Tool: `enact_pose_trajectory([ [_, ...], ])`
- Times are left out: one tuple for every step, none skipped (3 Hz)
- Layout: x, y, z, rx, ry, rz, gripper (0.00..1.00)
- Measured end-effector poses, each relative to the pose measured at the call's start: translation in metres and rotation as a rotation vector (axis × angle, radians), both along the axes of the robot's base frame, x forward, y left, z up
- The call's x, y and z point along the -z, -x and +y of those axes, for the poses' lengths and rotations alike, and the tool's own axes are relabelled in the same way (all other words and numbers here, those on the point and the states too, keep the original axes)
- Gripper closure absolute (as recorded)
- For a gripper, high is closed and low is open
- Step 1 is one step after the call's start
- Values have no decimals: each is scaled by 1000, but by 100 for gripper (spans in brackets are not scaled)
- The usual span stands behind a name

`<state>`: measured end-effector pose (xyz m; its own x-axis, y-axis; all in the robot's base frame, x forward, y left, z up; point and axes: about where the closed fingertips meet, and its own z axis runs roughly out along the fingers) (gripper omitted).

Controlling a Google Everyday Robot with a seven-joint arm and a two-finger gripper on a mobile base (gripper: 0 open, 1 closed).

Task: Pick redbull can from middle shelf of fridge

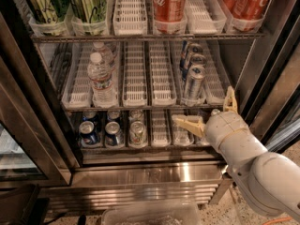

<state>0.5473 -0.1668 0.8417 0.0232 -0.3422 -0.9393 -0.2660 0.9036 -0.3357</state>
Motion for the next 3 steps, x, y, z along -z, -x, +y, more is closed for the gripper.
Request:
enact_pose_trajectory([
  [-8,1,14,-3,-63,-15,0],
  [-11,-2,25,7,-92,-43,0],
  [-9,-9,31,27,-82,-81,1],
])
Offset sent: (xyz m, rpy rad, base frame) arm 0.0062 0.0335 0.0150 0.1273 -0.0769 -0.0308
